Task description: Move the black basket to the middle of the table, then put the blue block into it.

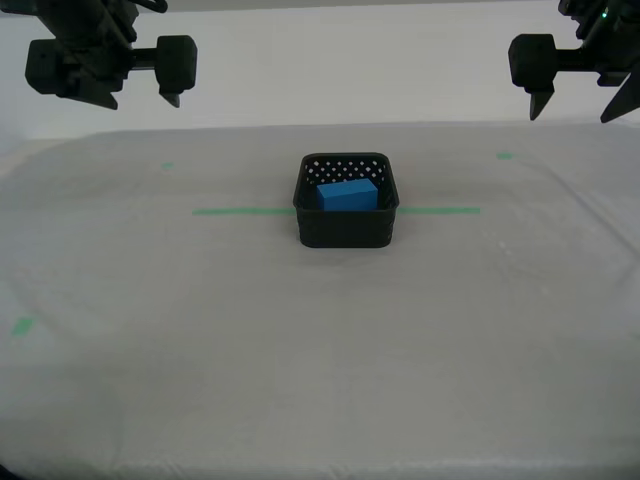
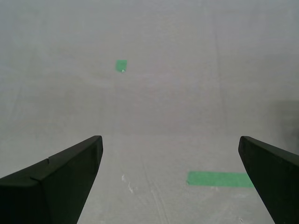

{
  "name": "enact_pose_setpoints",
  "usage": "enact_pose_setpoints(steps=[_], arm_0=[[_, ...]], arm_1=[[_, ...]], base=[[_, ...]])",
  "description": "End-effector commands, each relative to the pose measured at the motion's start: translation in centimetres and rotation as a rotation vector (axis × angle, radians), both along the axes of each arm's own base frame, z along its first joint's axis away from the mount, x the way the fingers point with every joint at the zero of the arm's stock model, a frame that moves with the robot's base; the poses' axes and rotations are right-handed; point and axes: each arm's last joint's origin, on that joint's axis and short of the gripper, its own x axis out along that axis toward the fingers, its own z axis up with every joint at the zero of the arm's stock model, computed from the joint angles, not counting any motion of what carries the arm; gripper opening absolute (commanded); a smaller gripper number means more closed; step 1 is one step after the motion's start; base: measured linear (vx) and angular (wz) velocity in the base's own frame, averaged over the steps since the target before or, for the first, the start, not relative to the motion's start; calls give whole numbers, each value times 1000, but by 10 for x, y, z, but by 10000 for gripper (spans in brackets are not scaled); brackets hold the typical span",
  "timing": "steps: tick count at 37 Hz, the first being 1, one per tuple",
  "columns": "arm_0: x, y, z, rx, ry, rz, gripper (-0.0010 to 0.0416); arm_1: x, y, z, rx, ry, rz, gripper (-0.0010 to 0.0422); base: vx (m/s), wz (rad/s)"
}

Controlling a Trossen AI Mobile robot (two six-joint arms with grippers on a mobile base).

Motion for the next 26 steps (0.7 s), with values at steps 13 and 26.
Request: enact_pose_setpoints(steps=[13, 26], arm_0=[[1, 0, 1, 2, -12, 1, 399], [1, 0, 1, 2, -12, 1, 399]], arm_1=[[0, 0, 1, 1, -3, -5, 400], [0, 0, 1, 1, -3, -5, 400]], base=[[0, 0], [0, 0]])
